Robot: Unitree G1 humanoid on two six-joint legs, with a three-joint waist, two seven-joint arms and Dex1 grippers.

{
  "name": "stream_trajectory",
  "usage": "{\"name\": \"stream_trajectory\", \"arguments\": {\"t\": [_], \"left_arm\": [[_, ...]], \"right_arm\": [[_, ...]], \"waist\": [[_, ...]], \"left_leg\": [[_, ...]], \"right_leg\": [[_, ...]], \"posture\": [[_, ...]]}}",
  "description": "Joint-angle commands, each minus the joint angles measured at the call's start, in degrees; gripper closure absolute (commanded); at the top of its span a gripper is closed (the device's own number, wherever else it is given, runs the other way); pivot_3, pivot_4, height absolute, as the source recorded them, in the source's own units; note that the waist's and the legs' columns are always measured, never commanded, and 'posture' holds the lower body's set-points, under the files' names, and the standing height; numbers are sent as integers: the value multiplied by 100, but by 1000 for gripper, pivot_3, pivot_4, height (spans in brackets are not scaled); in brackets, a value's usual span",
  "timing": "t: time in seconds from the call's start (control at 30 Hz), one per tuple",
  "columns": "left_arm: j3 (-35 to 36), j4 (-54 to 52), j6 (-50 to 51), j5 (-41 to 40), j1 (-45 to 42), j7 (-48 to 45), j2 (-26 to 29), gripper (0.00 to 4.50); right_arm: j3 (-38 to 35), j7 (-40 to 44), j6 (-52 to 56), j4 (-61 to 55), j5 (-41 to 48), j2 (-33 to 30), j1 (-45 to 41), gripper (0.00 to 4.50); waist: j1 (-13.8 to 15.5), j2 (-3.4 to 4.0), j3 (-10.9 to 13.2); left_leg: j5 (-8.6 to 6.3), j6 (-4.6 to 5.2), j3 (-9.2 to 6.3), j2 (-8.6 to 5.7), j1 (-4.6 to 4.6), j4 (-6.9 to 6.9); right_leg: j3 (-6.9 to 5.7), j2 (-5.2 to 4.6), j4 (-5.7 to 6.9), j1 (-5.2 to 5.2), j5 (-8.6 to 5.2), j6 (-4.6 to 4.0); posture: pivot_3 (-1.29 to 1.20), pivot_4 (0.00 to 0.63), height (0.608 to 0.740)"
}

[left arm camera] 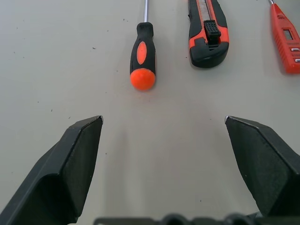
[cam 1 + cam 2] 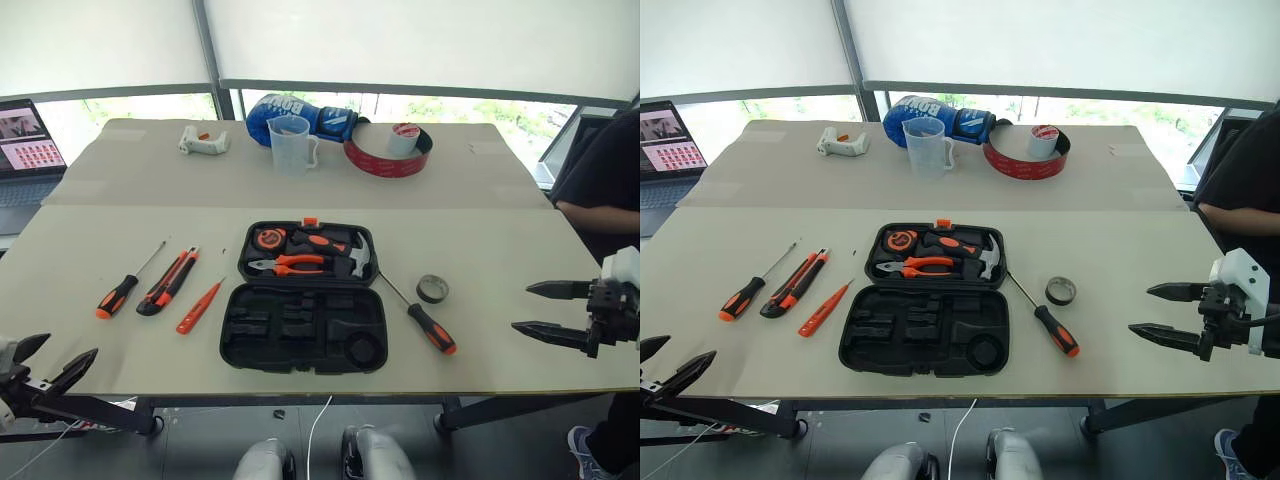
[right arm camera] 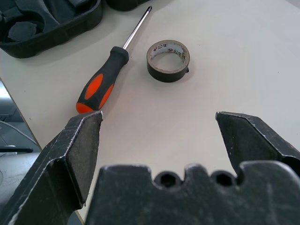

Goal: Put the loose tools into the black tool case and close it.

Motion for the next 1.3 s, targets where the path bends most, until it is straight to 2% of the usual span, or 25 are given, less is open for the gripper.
{"name": "stream_trajectory", "arguments": {"t": [0.03, 0.27, 0.37, 0.5, 0.67, 0.87, 1.0, 1.2, 1.23, 1.3], "left_arm": [[141, -190, 225, -70, -41, 75, 140, 24], [-259, -128, 1273, -279, -971, 210, 635, 24], [-793, 270, 1431, -95, -1610, 127, 988, 24], [-1560, 1314, 1505, 318, -2600, 195, 1320, 24], [-2258, 2345, 1492, 577, -3532, -148, 1439, 24], [-2888, 3370, 1014, 1055, -4251, -347, 1349, 24], [-3011, 3910, 703, 1210, -4532, -430, 1286, 1084], [-2923, 4415, 247, 1163, -4961, -653, 1289, 3402], [-2867, 4415, 182, 1095, -5125, -754, 1347, 3611], [-2815, 4285, 104, 977, -5364, -1000, 1435, 3605]], "right_arm": [[-275, -52, -146, -54, 50, -7, -4, 0], [-353, -258, 363, -992, 426, 48, -42, 0], [-253, -502, 684, -1793, 714, 137, -157, 0], [-34, -1024, 1281, -2993, 1235, 292, -479, 0], [160, -1405, 1727, -3741, 1652, 367, -801, 0], [262, -1566, 1818, -3935, 1716, 387, -860, 0], [249, -1562, 1779, -3916, 1673, 379, -808, 0], [206, -1593, 1659, -3833, 1524, 386, -753, 0], [170, -1586, 1674, -3823, 1544, 374, -739, 0], [109, -1544, 1717, -3813, 1587, 329, -687, 0]], "waist": [[0, 0, 0], [37, 9, 5], [48, 11, 5], [13, 15, 7], [-10, 11, 8], [1, 8, 9], [-1, 9, 9], [4, 7, 10], [4, 6, 10], [16, -1, 14]], "left_leg": [[0, 0, 0, 0, 0, 0], [7, -17, 0, 0, 1, 1], [3, -35, -1, 1, 5, 1], [17, -62, -1, 2, 6, 1], [26, -78, -1, 1, -4, 1], [27, -43, -2, 1, -25, 17], [20, -37, -7, 2, -51, 52], [18, -34, -7, 2, -50, 62], [19, -34, -7, 2, -52, 67], [19, -34, -10, 3, -56, 79]], "right_leg": [[0, 0, 0, 0, 0, 0], [-1, 0, 9, 1, 2, 3], [-2, 1, 17, 2, 2, 3], [-4, 4, 22, 0, 2, 3], [-7, 0, 12, -3, 4, 1], [-33, -8, 6, -13, 31, -44], [-40, -15, 17, -27, 31, -46], [-43, -20, 20, -23, 26, -35], [-45, -20, 23, -24, 19, -24], [-49, -20, 31, -23, 17, -20]], "posture": [[0, 150, 714], [0, 150, 714], [0, 150, 714], [0, 150, 714], [0, 150, 714], [0, 150, 714], [0, 150, 714], [0, 150, 714], [0, 150, 714], [0, 150, 714]]}}
